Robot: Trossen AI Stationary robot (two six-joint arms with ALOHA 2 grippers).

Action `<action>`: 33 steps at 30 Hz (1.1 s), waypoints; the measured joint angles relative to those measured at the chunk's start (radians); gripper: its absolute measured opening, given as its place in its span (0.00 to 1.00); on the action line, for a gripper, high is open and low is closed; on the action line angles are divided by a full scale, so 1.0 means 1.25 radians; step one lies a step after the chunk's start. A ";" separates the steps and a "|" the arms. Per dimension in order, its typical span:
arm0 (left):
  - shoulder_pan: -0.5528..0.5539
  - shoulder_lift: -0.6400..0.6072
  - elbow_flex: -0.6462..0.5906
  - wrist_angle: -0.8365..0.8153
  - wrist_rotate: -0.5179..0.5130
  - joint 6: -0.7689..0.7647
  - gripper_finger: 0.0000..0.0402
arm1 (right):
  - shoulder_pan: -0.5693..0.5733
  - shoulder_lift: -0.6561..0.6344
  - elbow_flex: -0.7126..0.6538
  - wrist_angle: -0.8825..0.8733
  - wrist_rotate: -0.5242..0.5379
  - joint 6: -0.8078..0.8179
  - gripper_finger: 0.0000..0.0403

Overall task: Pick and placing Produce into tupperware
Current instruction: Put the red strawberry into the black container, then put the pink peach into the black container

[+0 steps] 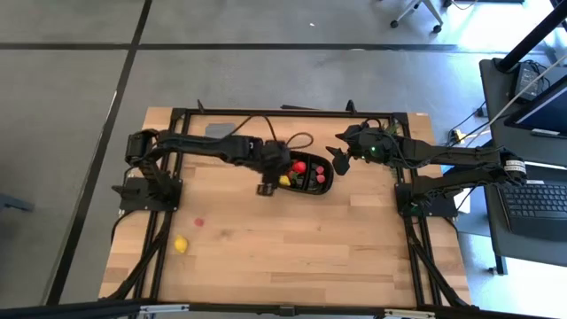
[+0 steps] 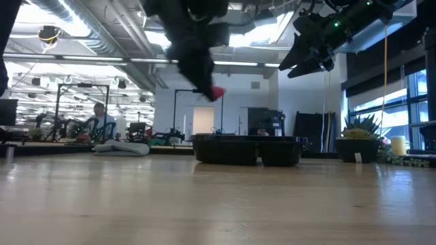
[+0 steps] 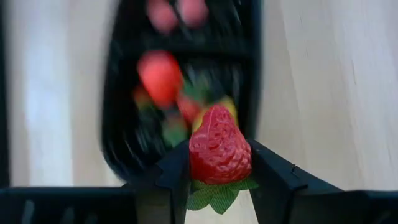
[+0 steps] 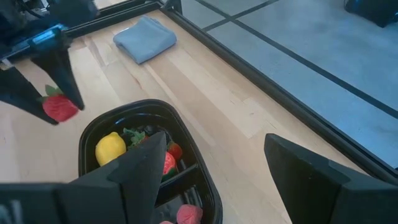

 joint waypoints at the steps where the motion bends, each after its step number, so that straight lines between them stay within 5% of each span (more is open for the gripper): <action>1: 0.003 0.000 -0.001 0.043 0.000 -0.007 0.31 | 0.000 0.000 0.000 0.000 0.000 0.000 0.68; 7: 0.024 0.059 -0.004 0.183 0.000 -0.049 0.30 | 0.000 0.000 0.000 0.000 0.000 -0.022 0.68; 14: 0.045 0.132 -0.005 0.173 0.000 -0.093 0.37 | 0.000 0.000 0.000 -0.002 0.000 -0.034 0.68; 26: 0.044 0.134 0.005 0.170 -0.028 -0.099 0.41 | 0.000 0.000 0.000 -0.010 0.000 -0.042 0.68; 33: 0.044 0.134 0.005 0.165 -0.042 -0.201 0.45 | 0.000 0.000 0.000 -0.018 0.000 -0.042 0.68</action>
